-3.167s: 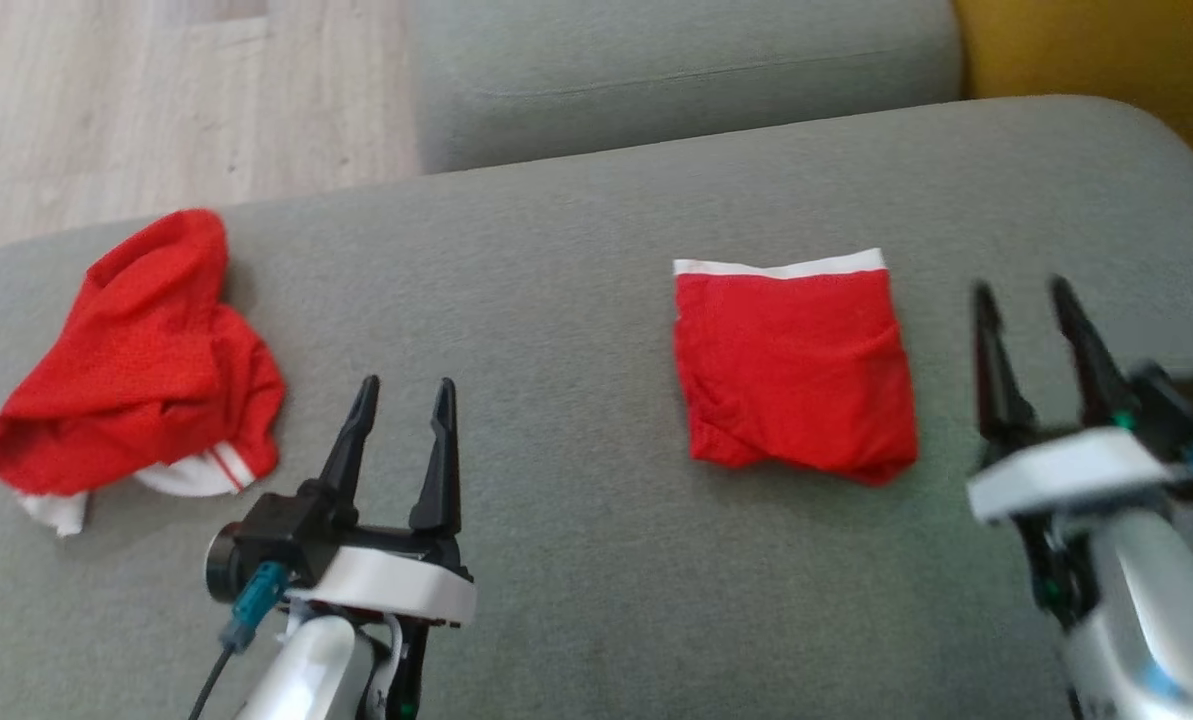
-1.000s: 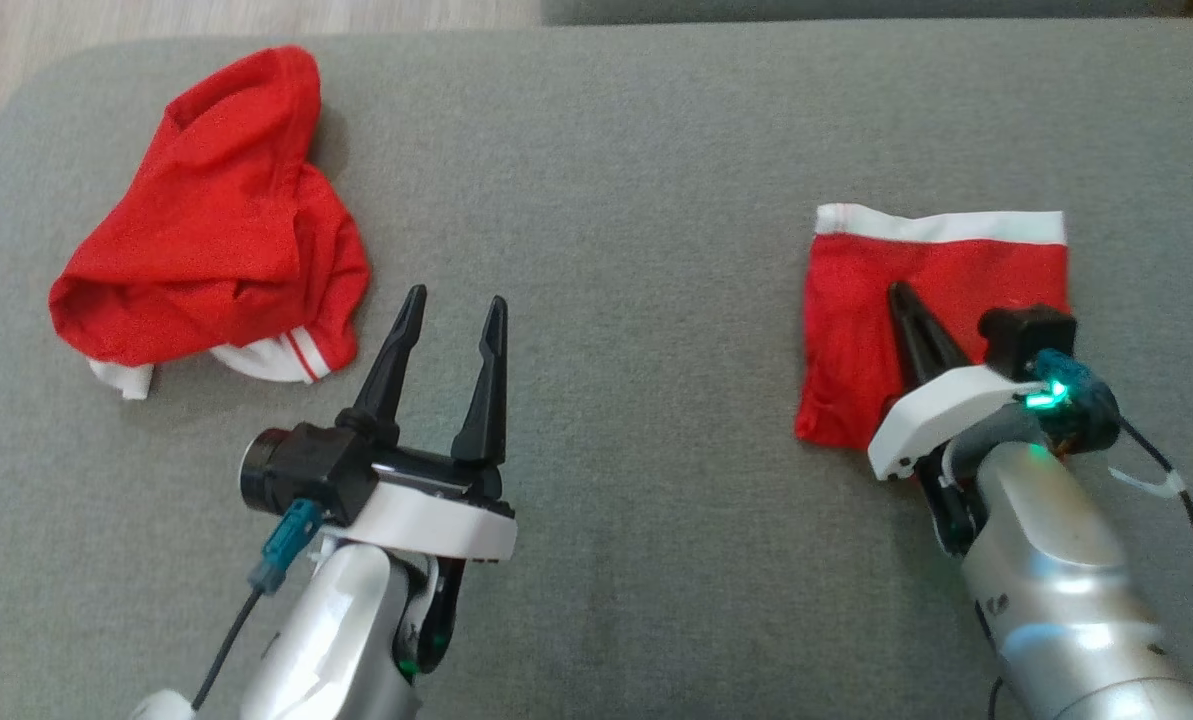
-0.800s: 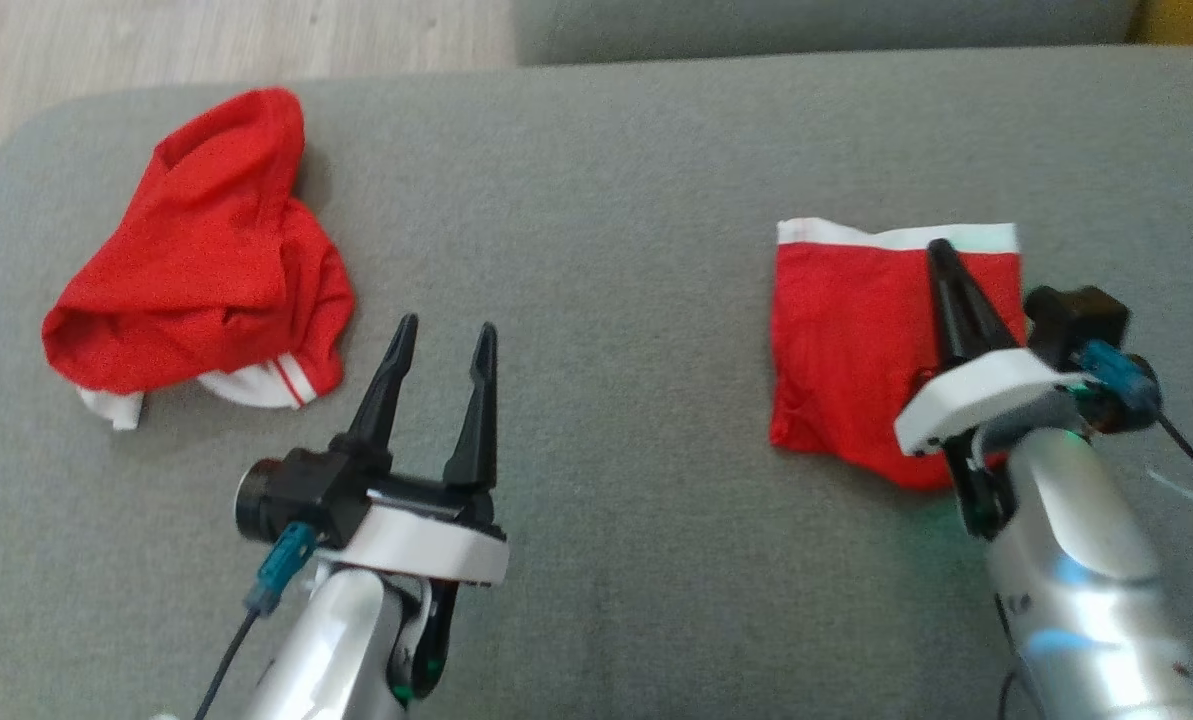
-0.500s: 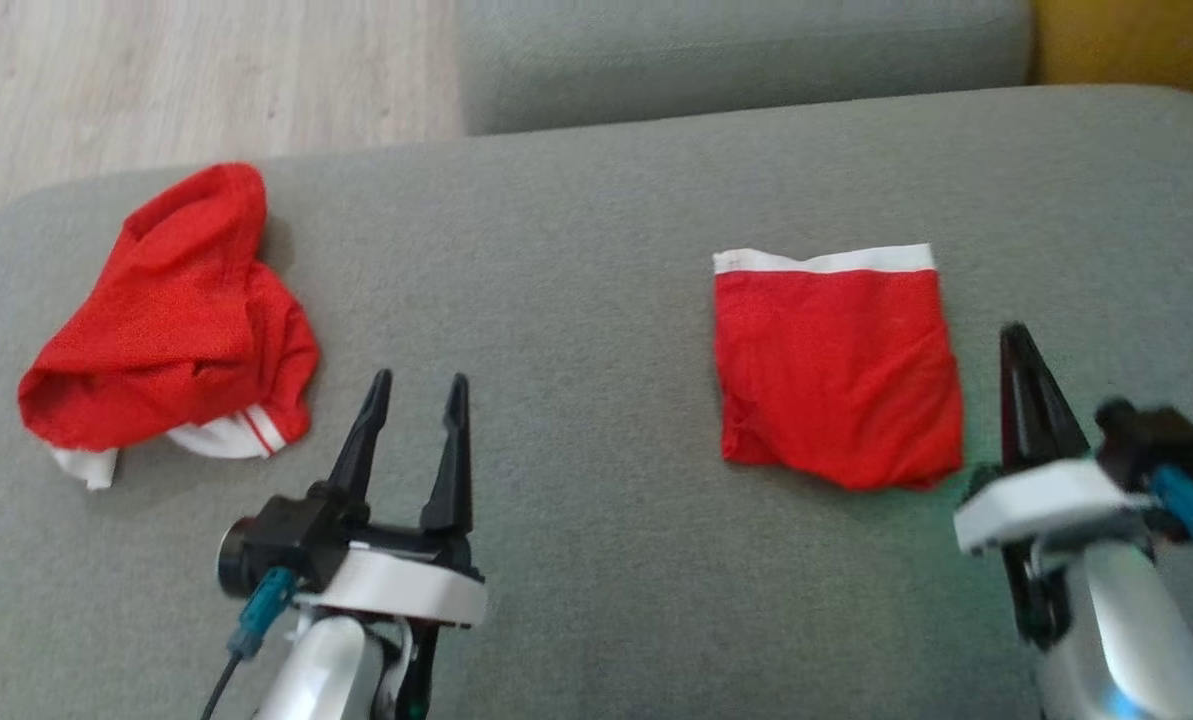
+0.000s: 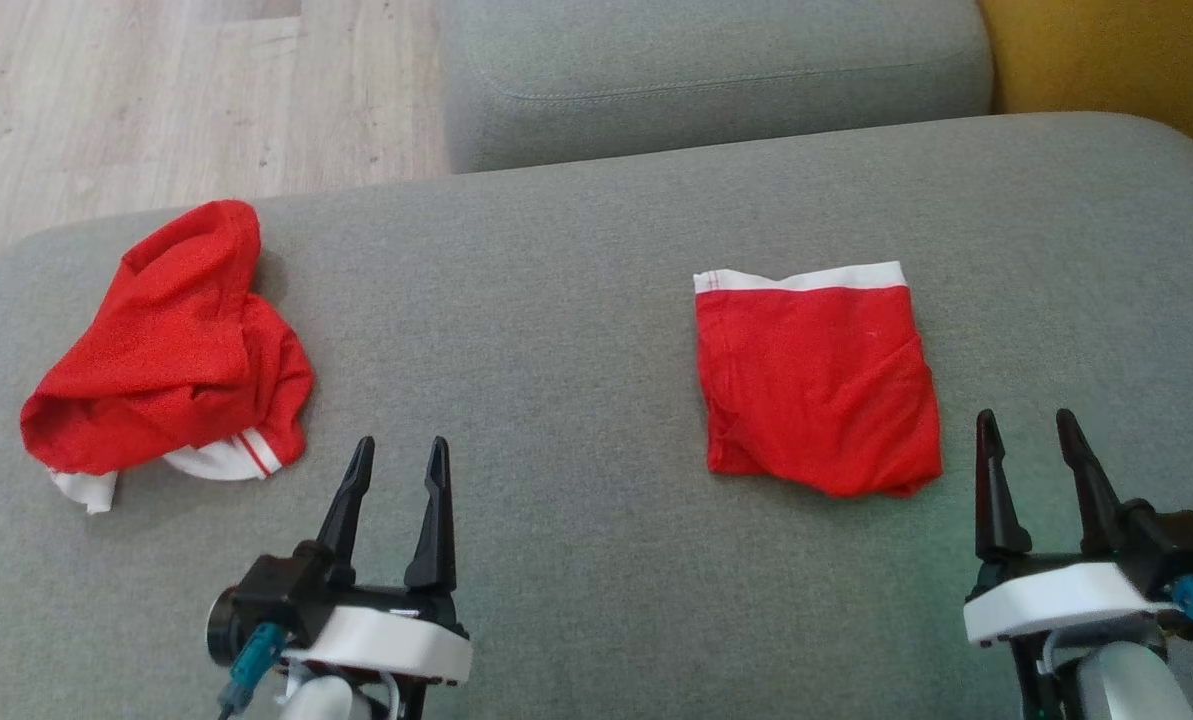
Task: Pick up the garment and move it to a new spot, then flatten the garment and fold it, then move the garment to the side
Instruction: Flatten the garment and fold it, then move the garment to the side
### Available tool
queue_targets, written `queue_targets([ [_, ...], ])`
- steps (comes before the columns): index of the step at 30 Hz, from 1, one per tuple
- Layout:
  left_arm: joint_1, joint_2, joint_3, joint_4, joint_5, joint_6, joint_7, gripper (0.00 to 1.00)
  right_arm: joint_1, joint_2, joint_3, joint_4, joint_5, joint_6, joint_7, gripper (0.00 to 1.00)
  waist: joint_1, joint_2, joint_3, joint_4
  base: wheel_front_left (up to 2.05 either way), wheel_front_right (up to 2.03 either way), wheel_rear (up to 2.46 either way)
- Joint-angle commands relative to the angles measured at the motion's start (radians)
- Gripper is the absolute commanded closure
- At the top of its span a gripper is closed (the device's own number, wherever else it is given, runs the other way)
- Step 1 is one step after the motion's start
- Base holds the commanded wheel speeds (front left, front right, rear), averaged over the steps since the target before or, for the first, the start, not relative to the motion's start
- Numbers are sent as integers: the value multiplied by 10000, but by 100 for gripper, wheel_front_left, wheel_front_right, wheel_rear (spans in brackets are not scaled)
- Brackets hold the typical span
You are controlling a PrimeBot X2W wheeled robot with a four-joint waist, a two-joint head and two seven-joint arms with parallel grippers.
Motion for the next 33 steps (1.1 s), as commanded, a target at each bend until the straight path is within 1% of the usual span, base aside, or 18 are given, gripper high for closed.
queue_targets([
  [1, -351, -6, 349, -300, 95, -10, -95, 0, -268, -59, 274, -375, 58, -9, -53, 0, 1, 0, 23, 60, 0, 0, 0],
  [7, -619, -8, 143, -402, 95, 18, -95, 0, -665, -58, 218, -179, -154, -9, 127, 0, 1, 0, 399, 290, 0, 0, 0],
  [13, -1078, -9, -32, -436, 224, -10, -95, 0, -1770, -57, -139, 513, -384, -9, 601, 0, 1, 0, 1141, 595, 0, 0, 0],
  [17, -1386, -10, -160, -427, 230, -26, -95, 0, -2695, -57, -866, 1640, -586, -9, 1373, 0, 1, 0, 1635, 851, 0, 0, 0],
  [20, -1584, -10, -307, -396, 214, -23, -95, 0, -3406, -57, -1228, 2625, -348, -9, 1902, 0, 1, 0, 1904, 1051, 0, 0, 0],
  [21, -1639, -10, -347, -388, 203, -15, -95, 0, -3602, -57, -1315, 2908, -453, -9, 1996, 0, 1, 0, 1972, 1106, 0, 0, 0],
  [28, -1973, -10, -543, -358, 115, 37, -95, 0, -4568, -57, -1573, 4633, -771, -9, 2172, 0, 1, 0, 2279, 1387, 0, 0, 0],
  [30, -2017, -10, -542, -344, 103, 50, -95, 0, -4717, -57, -1501, 5084, -818, -9, 2212, 0, 1, 0, 2289, 1408, 0, 0, 0],
  [31, -2023, -10, -532, -337, 99, 59, -95, 0, -4770, -57, -1444, 5284, -847, -9, 2228, 2, 1, 0, 2277, 1403, 0, 0, 0],
  [32, -2023, -10, -520, -330, 95, 70, -95, 0, -4823, -57, -1407, 5442, -880, -9, 2197, 84, 1, 0, 2260, 1390, 0, 0, 0],
  [33, -2023, -10, -520, -330, 95, 70, -95, 0, -4823, -57, -1407, 5442, -880, -9, 2197, 84, 1, 0, 2260, 1390, 0, 0, 0],
])
